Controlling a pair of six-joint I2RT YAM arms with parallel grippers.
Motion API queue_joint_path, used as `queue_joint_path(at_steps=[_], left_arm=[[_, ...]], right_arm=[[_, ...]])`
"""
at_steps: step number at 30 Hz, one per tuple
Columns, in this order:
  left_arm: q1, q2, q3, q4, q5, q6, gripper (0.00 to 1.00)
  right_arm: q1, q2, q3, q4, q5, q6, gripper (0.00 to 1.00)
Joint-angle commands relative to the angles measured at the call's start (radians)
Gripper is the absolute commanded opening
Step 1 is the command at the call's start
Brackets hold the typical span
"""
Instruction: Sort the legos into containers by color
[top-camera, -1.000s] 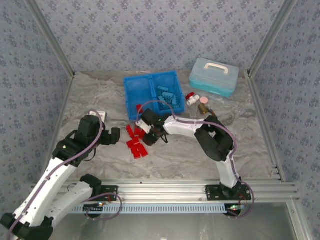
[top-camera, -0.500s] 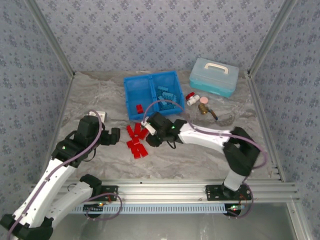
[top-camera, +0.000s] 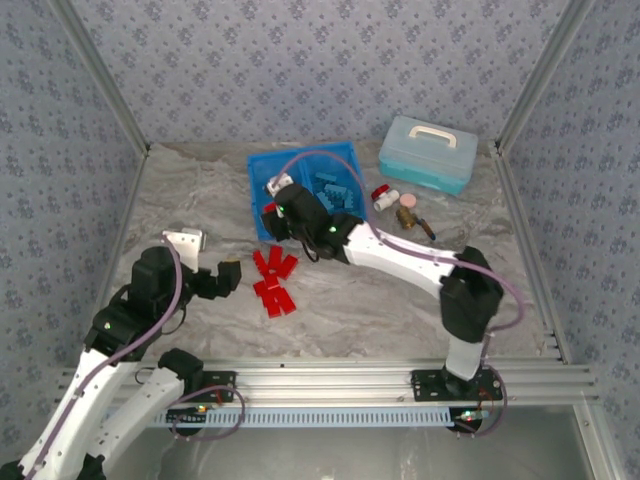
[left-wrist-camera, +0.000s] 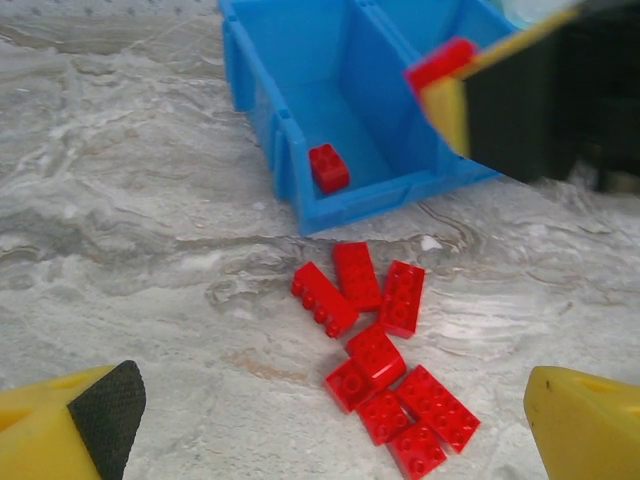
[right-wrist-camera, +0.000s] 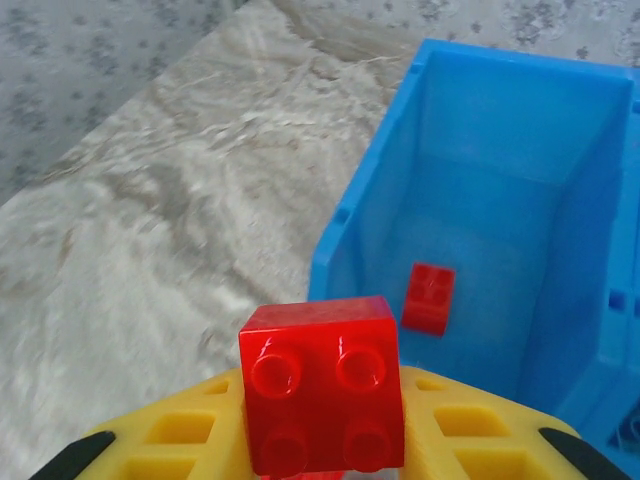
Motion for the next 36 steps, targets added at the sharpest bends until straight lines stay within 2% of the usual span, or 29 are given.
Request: queue_joint_path(at_steps=[1, 7, 10, 15, 19, 24, 30, 33, 36], left_arm=[[0.005, -0.016, -0.004, 0.034, 0.079, 0.028, 0.99], [0.004, -0.064, -0.022, 0.068, 0.168, 0.049, 0.99], [0.004, -0.065, -0.025, 0.068, 0.167, 0.051, 0.99], [0.005, -0.043, -0.022, 0.066, 0.177, 0.054, 0.99], [0.004, -0.039, -0.022, 0.065, 0.191, 0.056, 0.99], [0.004, -0.039, -0.023, 0.067, 0.187, 0.059, 0.99], [0.004, -0.036, -0.023, 0.066, 0.188, 0.059, 0.99], [0.004, -0.037, -0.022, 0.065, 0.188, 0.06, 0.99], [0.003, -0.037, -0.022, 0.061, 0.18, 0.061, 0.99]], right_arm=[[-0.042, 0.127, 0.137, -0.116, 0.038, 0.083, 0.34], [-0.104, 0.331, 0.352, -0.203, -0.036, 0.153, 0.34], [-0.117, 0.422, 0.453, -0.258, -0.044, 0.179, 0.34], [-0.128, 0.523, 0.56, -0.298, -0.038, 0.225, 0.36], [-0.142, 0.554, 0.591, -0.311, -0.053, 0.265, 0.41], [-0.144, 0.551, 0.64, -0.349, -0.08, 0.258, 0.5], [-0.14, 0.459, 0.656, -0.375, -0.098, 0.237, 0.51], [-0.121, 0.366, 0.595, -0.366, -0.08, 0.214, 0.51], [-0.081, 0.232, 0.442, -0.323, -0.03, 0.197, 0.51]])
